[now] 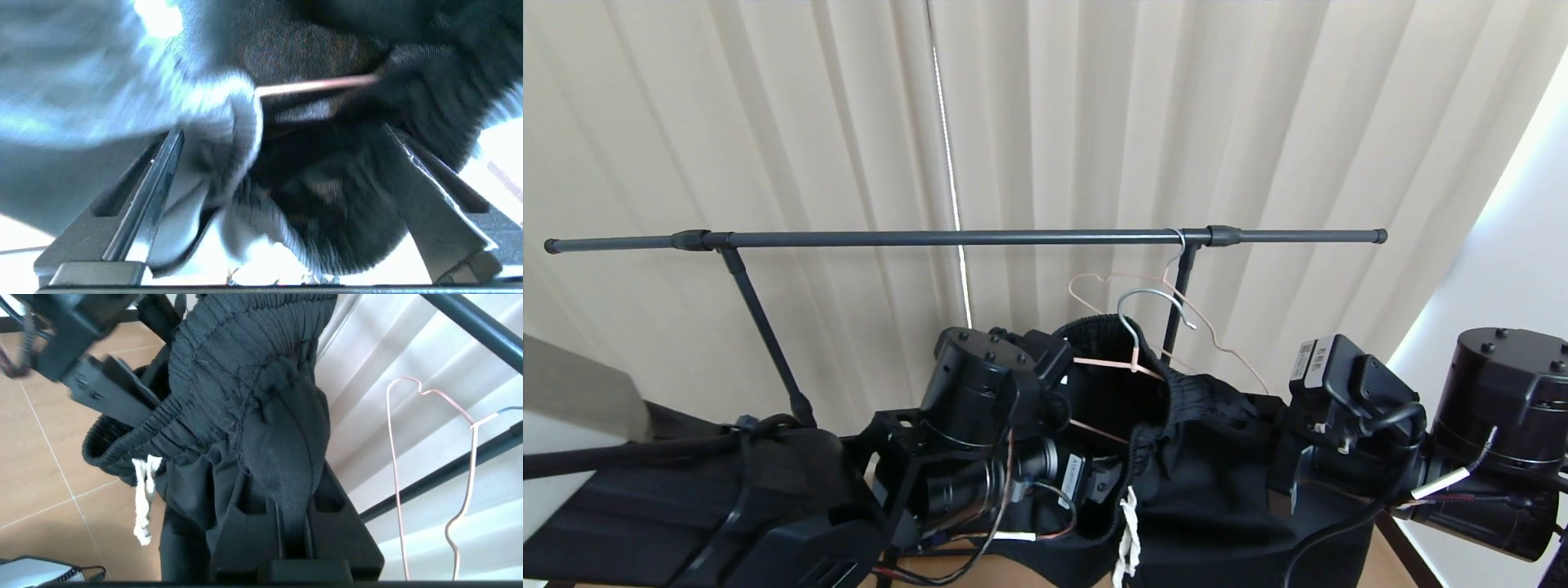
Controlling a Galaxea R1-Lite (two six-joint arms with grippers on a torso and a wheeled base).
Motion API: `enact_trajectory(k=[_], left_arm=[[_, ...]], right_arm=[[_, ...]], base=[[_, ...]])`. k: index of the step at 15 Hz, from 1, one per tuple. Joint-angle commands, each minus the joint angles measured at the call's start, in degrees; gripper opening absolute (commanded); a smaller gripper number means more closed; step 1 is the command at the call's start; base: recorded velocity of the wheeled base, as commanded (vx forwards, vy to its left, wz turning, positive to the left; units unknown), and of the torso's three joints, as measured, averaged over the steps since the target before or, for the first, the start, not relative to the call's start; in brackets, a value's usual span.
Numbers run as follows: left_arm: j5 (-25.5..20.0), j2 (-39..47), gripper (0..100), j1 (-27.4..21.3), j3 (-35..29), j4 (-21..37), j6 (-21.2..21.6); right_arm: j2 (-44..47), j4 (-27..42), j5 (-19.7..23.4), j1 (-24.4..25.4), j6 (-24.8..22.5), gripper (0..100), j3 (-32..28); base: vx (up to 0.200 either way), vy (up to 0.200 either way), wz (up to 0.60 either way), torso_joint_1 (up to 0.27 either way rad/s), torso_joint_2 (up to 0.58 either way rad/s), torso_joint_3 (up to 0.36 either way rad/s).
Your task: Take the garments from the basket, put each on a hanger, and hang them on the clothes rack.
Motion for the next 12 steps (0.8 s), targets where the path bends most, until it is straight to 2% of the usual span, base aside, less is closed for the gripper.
enact_trajectory(k=[1, 6, 8, 10, 11, 12], left_arm=[[0.02, -4.77, 100, -0.29, 3.13, 0.02, 1.08], [0.02, -9.43, 100, -0.38, 7.53, -0.25, 2.58], [0.55, -13.39, 100, 1.29, 9.72, -0.95, 5.48], [-0.42, -16.99, 100, 7.62, 10.69, -4.2, 10.22], [-3.41, -19.8, 100, 11.49, 10.25, -4.2, 13.21], [-6.04, -20.95, 100, 13.42, 9.81, -4.03, 14.79]], right_arm=[[1.16, -0.02, 0.03, -0.27, 0.01, 0, -0.16], [2.22, -0.11, 0.65, -0.62, 0.27, 0, -0.25], [3.8, -0.02, 6.09, -3.7, 0.18, 0, -0.43], [4.59, -0.02, 12.33, -6.77, 0.27, 0, -0.69], [5.2, -0.02, 16.2, -8.0, 0.27, 0, -0.43], [5.2, -0.02, 17.96, -8.44, 0.27, 0, -0.25]], base=[[0.0, 0.0, 0.0, 0.0, 0.0, 0.0], [0.0, 0.0, 0.0, 0.0, 0.0, 0.0], [0.0, 0.0, 0.0, 0.0, 0.0, 0.0], [0.0, 0.0, 0.0, 0.0, 0.0, 0.0], [0.0, 0.0, 0.0, 0.0, 0.0, 0.0], [0.0, 0.0, 0.0, 0.0, 0.0, 0.0]])
